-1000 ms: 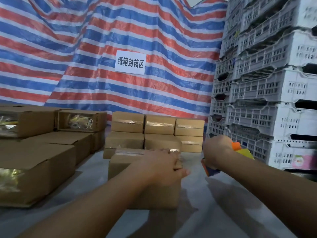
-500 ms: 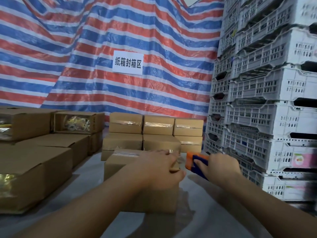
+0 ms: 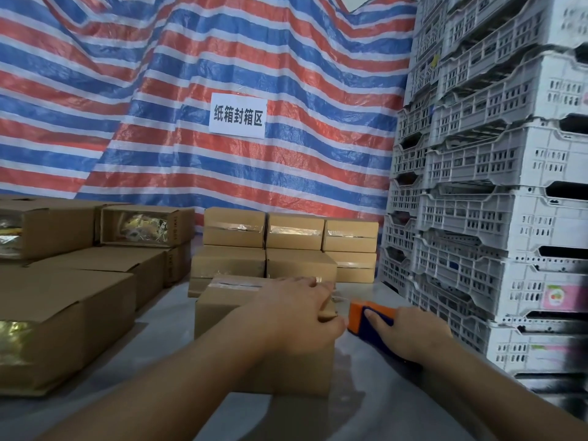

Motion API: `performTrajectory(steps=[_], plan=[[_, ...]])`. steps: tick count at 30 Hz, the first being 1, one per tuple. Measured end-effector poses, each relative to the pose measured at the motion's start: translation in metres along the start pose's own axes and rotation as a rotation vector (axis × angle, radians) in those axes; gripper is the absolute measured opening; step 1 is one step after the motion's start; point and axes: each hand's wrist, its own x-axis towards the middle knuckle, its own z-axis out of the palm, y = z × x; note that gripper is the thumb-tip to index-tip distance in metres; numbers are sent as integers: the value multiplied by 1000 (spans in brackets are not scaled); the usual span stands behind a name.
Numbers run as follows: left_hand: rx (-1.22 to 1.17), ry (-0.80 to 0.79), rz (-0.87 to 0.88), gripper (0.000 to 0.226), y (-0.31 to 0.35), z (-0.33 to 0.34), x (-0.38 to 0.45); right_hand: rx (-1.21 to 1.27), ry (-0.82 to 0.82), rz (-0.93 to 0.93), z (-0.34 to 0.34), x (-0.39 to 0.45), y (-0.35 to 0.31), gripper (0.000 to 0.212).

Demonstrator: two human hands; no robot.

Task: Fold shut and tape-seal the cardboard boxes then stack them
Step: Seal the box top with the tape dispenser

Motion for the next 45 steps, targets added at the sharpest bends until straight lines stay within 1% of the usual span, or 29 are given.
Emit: performTrajectory(steps=[1, 2, 3, 4, 5, 6, 7, 8, 9, 10, 11, 12, 14, 16, 19, 22, 24, 27, 28, 29, 31, 32, 33, 34, 36, 38, 39, 41, 45], plan=[[-2, 0, 0, 72, 0, 0, 0, -25, -12, -13, -5, 0, -1, 66], [-5, 4, 2, 71, 1, -1, -1, -55, 4, -26, -13, -1, -3, 58], [-9, 9, 3, 71, 1, 0, -1, -47, 56, -30, -21, -2, -5, 58], [-12, 12, 3, 70, 1, 0, -2, 38, 133, -24, -31, -4, -9, 70], [-13, 14, 4, 70, 1, 0, -2, 218, 193, -18, -41, -8, -15, 81], [-12, 17, 4, 70, 1, 1, -2, 463, 194, -7, -49, -10, -21, 82], [-10, 19, 5, 70, 1, 1, -2, 715, 102, 30, -56, -13, -27, 81], [-9, 20, 7, 71, 1, 1, -1, 912, -45, 89, -63, -17, -35, 77], [-9, 22, 6, 71, 0, 1, -1, 1029, -190, 133, -68, -22, -42, 74], [-10, 24, 6, 71, 0, 1, 0, 1085, -313, 143, -72, -28, -47, 71], [-7, 27, 7, 72, 0, 1, 0, 1110, -390, 130, -73, -33, -51, 66], [-3, 28, 9, 72, 0, 1, 0, 1127, -416, 110, -72, -35, -53, 59], [-3, 24, 16, 73, 0, 1, -1, 1184, -392, 84, -67, -39, -56, 41], [-23, 10, 21, 75, -1, -1, -2, 1272, -401, 104, -59, -42, -60, 31], [-98, -36, 6, 84, -1, -6, -3, 1424, -508, 183, -45, -50, -66, 29], [-170, -65, -13, 85, -1, -11, -4, 1602, -582, 249, -35, -58, -73, 33], [-185, -78, -14, 82, 0, -13, -5, 1632, -576, 307, -29, -65, -79, 29], [-165, -77, -11, 79, 2, -14, -5, 1511, -542, 350, -21, -75, -87, 34], [-174, -74, -16, 77, 3, -14, -5, 1458, -491, 331, -22, -76, -87, 37], [-199, -70, -26, 75, 3, -13, -5, 1398, -401, 300, -26, -74, -86, 37], [-290, -67, -60, 69, 1, -14, -5, 1294, -116, 225, -44, -67, -83, 32], [-343, -71, -78, 65, 1, -14, -5, 1301, 1, 177, -59, -62, -82, 30], [-392, -75, -94, 61, 1, -15, -5, 1345, 38, 134, -73, -58, -83, 32], [-433, -74, -106, 59, 0, -16, -5, 1402, 6, 101, -84, -54, -85, 39], [-520, -71, -136, 57, 0, -16, -3, 1476, -177, 47, -92, -58, -92, 54], [-619, -52, -189, 59, -2, -16, -3, 1456, -355, -16, -90, -68, -105, 57], [-669, -35, -211, 60, -3, -14, -3, 1469, -389, -37, -86, -71, -111, 54], [-754, 19, -222, 63, -5, -14, -3, 1522, -364, -17, -79, -73, -118, 42], [-939, 173, -312, 49, -12, -25, 3, 1506, -318, 28, -70, -67, -116, 48]])
